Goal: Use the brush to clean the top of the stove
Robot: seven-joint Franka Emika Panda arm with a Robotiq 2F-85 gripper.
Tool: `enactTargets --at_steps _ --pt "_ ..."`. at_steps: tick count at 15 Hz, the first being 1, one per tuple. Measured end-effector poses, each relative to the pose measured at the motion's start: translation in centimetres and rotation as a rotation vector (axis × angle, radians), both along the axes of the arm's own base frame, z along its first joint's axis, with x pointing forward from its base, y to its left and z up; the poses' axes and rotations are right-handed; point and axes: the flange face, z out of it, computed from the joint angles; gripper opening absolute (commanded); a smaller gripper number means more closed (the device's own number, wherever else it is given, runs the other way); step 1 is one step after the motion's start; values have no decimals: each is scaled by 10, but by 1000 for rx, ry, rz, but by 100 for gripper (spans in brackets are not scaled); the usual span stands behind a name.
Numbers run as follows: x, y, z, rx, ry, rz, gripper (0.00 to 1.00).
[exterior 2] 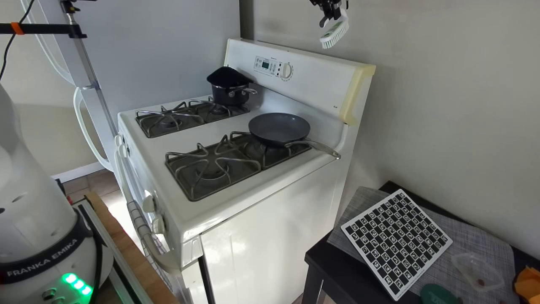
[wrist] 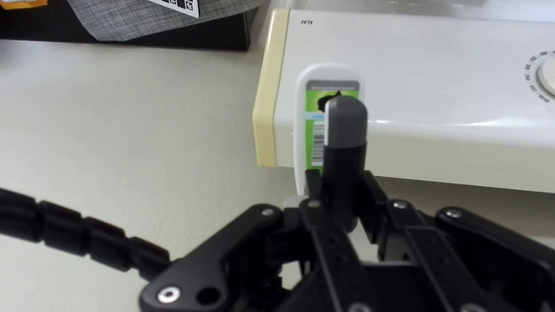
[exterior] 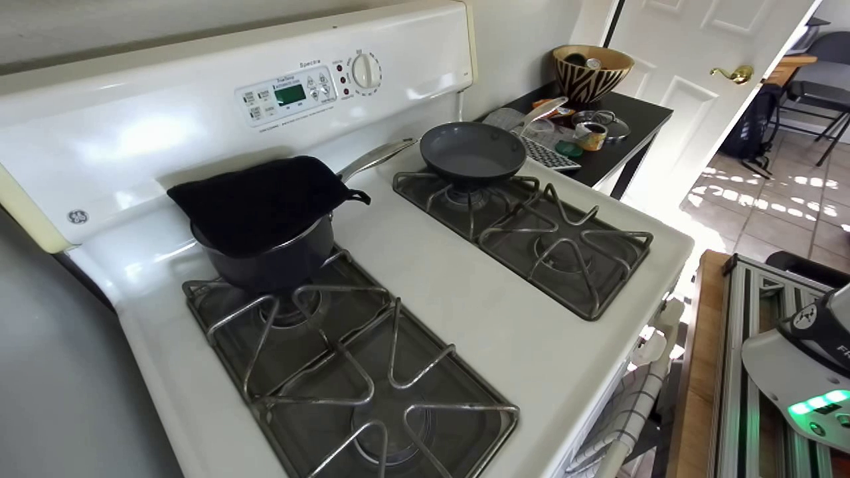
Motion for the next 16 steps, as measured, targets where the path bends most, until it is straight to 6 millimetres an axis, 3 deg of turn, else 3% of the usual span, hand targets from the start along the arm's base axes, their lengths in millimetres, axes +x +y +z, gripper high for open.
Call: enactTargets --at_steps 9,16 --pt "-3 -28 -19 34 -8 17 4" --pt "9 -47 -43 73 -22 29 4"
